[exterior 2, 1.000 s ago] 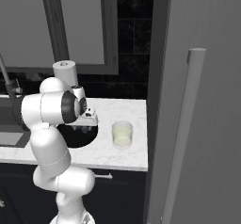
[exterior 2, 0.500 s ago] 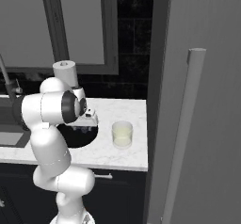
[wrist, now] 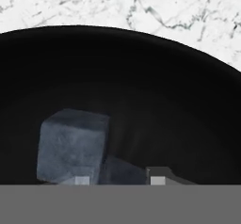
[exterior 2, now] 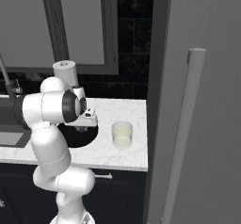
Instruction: Grab a lemon wedge from the fridge and one ice cube from the ice bowl, and put them in the glass of lemonade.
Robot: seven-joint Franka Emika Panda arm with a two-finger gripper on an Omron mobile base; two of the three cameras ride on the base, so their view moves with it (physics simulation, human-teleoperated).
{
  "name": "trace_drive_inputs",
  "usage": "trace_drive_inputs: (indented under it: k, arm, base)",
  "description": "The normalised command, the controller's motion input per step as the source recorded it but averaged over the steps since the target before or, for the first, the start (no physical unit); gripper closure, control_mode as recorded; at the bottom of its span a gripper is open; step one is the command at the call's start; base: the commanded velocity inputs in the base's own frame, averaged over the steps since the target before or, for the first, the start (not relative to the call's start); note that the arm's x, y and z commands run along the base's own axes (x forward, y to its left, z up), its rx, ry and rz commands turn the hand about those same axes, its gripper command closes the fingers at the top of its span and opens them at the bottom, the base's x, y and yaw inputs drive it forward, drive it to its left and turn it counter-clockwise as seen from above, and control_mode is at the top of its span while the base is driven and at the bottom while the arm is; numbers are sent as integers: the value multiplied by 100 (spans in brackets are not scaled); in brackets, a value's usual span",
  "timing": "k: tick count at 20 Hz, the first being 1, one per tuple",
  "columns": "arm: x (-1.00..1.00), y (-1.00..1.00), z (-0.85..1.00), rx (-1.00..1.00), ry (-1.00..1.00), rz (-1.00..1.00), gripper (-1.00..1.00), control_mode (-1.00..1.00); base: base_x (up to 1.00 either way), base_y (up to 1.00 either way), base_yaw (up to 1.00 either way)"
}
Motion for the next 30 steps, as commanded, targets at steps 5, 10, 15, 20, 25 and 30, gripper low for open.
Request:
trace_drive_inputs:
  k: [5, 10, 15, 20, 25, 30]
  arm:
    - [-1, 0, 1, 0, 3, 0, 100, -100]
    - [-50, -1, 77, 0, -16, 0, 100, -100]
    - [-90, -44, 100, 2, -21, 0, 100, -100]
    - [-57, -97, 91, 0, -7, -7, 100, -100]
    - [-16, -100, 67, 0, 1, -18, 100, -100]
    - [6, -78, 18, 0, 8, -17, 100, -100]
  base:
    - [0, 0, 0]
    - [0, 0, 0]
    - [0, 0, 0]
    - [0, 0, 0]
    - [0, 0, 0]
    - [0, 0, 0]
